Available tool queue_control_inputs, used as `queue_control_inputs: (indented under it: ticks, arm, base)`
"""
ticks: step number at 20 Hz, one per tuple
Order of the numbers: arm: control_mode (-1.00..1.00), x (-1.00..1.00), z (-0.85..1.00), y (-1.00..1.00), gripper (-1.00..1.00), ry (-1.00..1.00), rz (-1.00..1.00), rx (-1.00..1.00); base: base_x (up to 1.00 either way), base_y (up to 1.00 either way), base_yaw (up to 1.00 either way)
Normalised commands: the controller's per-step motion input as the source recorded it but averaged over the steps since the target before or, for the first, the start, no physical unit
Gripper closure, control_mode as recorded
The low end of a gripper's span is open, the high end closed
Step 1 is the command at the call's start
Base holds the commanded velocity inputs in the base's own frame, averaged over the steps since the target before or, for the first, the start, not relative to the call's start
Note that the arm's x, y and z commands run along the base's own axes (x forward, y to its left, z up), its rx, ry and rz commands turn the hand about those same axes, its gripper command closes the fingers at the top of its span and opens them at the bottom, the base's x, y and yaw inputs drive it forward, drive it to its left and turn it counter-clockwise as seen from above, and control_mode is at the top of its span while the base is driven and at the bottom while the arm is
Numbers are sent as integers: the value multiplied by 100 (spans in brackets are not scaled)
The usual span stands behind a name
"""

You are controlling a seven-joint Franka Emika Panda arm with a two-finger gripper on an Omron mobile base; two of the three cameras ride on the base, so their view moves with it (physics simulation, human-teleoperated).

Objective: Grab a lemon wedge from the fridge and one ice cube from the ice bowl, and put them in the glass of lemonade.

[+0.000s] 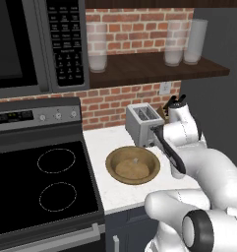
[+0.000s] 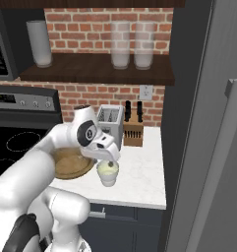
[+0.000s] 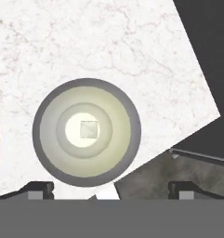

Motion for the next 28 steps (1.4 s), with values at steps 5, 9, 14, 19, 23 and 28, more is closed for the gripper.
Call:
queue_control_inputs:
  ticks: [5,9,14,19,23,28]
  arm:
    - [-100,-58,13,26,-100,-9,0,-1]
    - [-100,-40,0,33,-100,-25,0,4]
    - [-100,-47,3,21,-100,-46,5,21]
    - [-100,-63,31,11,-100,-29,12,16]
    - [-100,-76,62,4,-100,-6,12,0]
    - [-100,-55,17,35,-100,-2,10,-10]
  base:
    - [0,0,0]
    - [0,0,0]
    - [0,0,0]
    - [0,0,0]
    - [0,0,0]
    - [0,0,0]
